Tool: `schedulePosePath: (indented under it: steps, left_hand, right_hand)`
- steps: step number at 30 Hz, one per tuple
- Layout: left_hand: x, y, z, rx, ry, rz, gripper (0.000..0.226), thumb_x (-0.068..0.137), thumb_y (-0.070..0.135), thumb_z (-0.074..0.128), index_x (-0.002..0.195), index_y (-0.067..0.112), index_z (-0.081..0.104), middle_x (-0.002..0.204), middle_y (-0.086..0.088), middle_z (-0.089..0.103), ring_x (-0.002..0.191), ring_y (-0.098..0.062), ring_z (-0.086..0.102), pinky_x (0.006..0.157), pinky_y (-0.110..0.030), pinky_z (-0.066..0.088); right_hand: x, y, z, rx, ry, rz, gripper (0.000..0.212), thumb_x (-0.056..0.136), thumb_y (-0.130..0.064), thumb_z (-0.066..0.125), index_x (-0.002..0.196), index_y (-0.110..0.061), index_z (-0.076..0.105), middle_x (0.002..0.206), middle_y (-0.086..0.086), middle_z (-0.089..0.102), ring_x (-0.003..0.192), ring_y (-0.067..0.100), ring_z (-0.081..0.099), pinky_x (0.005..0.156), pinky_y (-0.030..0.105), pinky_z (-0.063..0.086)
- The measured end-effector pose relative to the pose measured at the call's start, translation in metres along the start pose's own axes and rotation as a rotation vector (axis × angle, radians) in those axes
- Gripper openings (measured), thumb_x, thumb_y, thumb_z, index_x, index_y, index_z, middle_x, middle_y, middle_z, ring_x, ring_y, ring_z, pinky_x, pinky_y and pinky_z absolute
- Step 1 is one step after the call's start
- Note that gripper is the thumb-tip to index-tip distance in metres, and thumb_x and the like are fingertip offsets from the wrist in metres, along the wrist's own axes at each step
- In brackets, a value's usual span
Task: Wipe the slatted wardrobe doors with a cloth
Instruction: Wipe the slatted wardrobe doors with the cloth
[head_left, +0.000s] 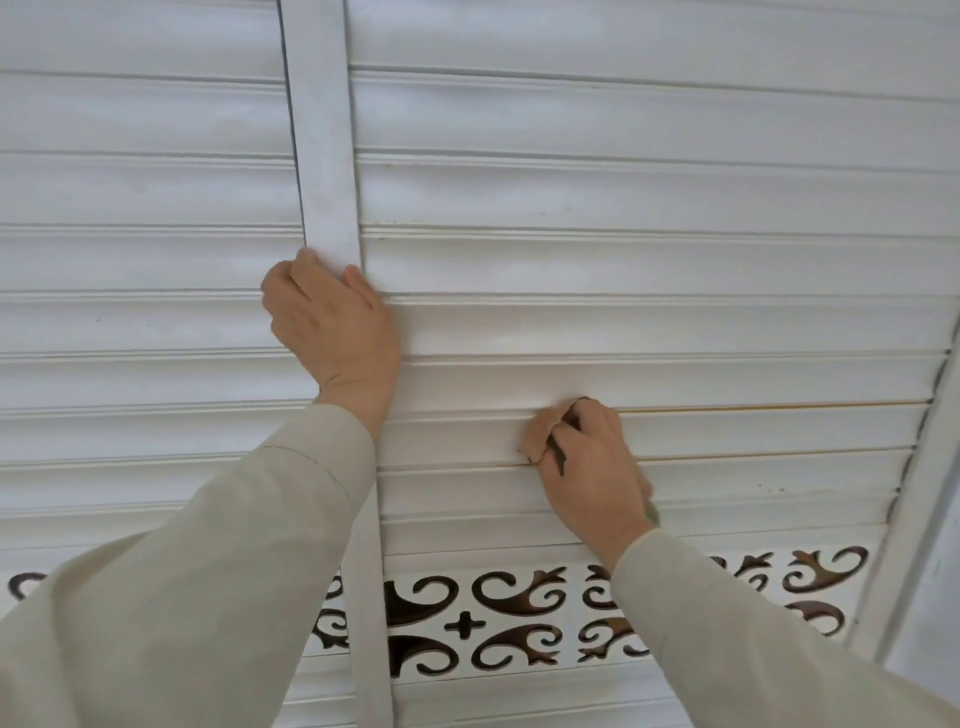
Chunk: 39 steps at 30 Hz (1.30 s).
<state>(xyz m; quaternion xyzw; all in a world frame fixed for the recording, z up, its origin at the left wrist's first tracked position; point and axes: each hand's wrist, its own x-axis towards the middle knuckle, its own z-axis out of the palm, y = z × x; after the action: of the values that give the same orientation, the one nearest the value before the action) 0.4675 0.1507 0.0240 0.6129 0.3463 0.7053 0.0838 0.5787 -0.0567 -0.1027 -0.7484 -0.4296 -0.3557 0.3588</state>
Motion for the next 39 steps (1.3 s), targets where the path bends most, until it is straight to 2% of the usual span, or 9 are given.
schedulePosePath:
  steps: [4, 9, 14, 18, 21, 25, 30, 35, 39]
  left_hand:
    - [-0.028, 0.034, 0.003, -0.042, -0.028, 0.612, 0.03, 0.078, 0.016, 0.06, 0.106, 0.006, 0.063, 0.119, -0.016, 0.059, 0.11, -0.037, 0.054, 0.089, -0.043, 0.036]
    - [-0.066, 0.09, 0.029, -0.016, -0.284, 0.893, 0.04, 0.085, 0.031, 0.061, 0.12, 0.011, 0.062, 0.141, -0.013, 0.052, 0.128, -0.03, 0.043, 0.107, -0.048, 0.032]
    - [-0.071, 0.077, 0.053, 0.1, -0.296, 0.925, 0.053, 0.095, 0.045, 0.055, 0.141, 0.019, 0.051, 0.158, -0.008, 0.034, 0.146, -0.025, 0.027, 0.117, -0.055, 0.019]
    - [-0.081, 0.093, 0.058, 0.081, -0.199, 0.858, 0.044, 0.088, 0.038, 0.06, 0.124, 0.012, 0.062, 0.147, -0.015, 0.047, 0.138, -0.032, 0.037, 0.113, -0.056, 0.024]
    - [-0.092, 0.135, 0.061, 0.055, -0.224, 0.884, 0.036, 0.083, 0.03, 0.06, 0.114, 0.011, 0.063, 0.146, -0.015, 0.047, 0.136, -0.033, 0.037, 0.114, -0.054, 0.025]
    - [-0.104, 0.184, 0.081, 0.057, -0.329, 1.014, 0.041, 0.09, 0.036, 0.056, 0.129, 0.022, 0.058, 0.156, -0.009, 0.036, 0.147, -0.029, 0.027, 0.119, -0.056, 0.016]
    - [-0.117, 0.188, 0.1, 0.054, -0.251, 0.991, 0.042, 0.094, 0.041, 0.048, 0.132, 0.023, 0.055, 0.157, -0.009, 0.035, 0.148, -0.029, 0.025, 0.119, -0.057, 0.01]
    - [-0.123, 0.19, 0.108, 0.021, -0.157, 0.988, 0.041, 0.092, 0.04, 0.053, 0.128, 0.02, 0.058, 0.154, -0.011, 0.041, 0.146, -0.031, 0.031, 0.118, -0.059, 0.014]
    - [-0.124, 0.188, 0.114, 0.004, -0.094, 0.991, 0.04, 0.091, 0.04, 0.052, 0.126, 0.02, 0.06, 0.153, -0.012, 0.043, 0.144, -0.032, 0.034, 0.116, -0.059, 0.018]
  right_hand:
    - [0.001, 0.003, 0.001, -0.095, -0.006, -0.068, 0.018, 0.083, -0.012, 0.054, 0.084, -0.012, 0.072, 0.099, 0.005, 0.057, 0.098, 0.027, 0.049, 0.088, 0.037, 0.045]
    - [0.002, 0.015, -0.011, -0.164, -0.04, -0.047, 0.024, 0.081, -0.017, 0.051, 0.088, -0.009, 0.073, 0.098, 0.007, 0.057, 0.098, 0.029, 0.049, 0.087, 0.039, 0.047]
    - [-0.001, 0.073, -0.04, -0.209, 0.047, 0.085, 0.031, 0.082, -0.019, 0.046, 0.087, -0.005, 0.073, 0.097, 0.008, 0.058, 0.099, 0.03, 0.048, 0.088, 0.042, 0.047]
    - [-0.004, 0.118, -0.063, -0.228, 0.105, 0.177, 0.037, 0.082, -0.022, 0.04, 0.083, -0.003, 0.072, 0.099, 0.011, 0.058, 0.101, 0.033, 0.047, 0.088, 0.045, 0.048]
    - [-0.005, 0.121, -0.062, -0.221, 0.141, 0.158, 0.033, 0.081, -0.018, 0.042, 0.081, -0.004, 0.072, 0.098, 0.011, 0.058, 0.1, 0.03, 0.044, 0.09, 0.04, 0.043]
    - [-0.005, 0.106, -0.054, -0.208, 0.098, 0.031, 0.028, 0.08, -0.016, 0.046, 0.082, -0.006, 0.071, 0.098, 0.013, 0.059, 0.097, 0.033, 0.048, 0.091, 0.044, 0.044]
    - [-0.008, 0.131, -0.068, -0.206, 0.018, -0.02, 0.028, 0.082, -0.018, 0.05, 0.096, -0.01, 0.073, 0.108, 0.008, 0.061, 0.109, 0.031, 0.049, 0.098, 0.036, 0.042]
    - [-0.012, 0.218, -0.105, -0.267, 0.123, 0.22, 0.034, 0.086, -0.019, 0.046, 0.096, 0.0, 0.071, 0.107, 0.015, 0.06, 0.107, 0.035, 0.051, 0.098, 0.04, 0.042]
    - [-0.015, 0.263, -0.132, -0.228, 0.264, 0.408, 0.018, 0.083, 0.004, 0.057, 0.091, -0.003, 0.072, 0.104, 0.008, 0.057, 0.101, 0.025, 0.052, 0.097, 0.029, 0.038]
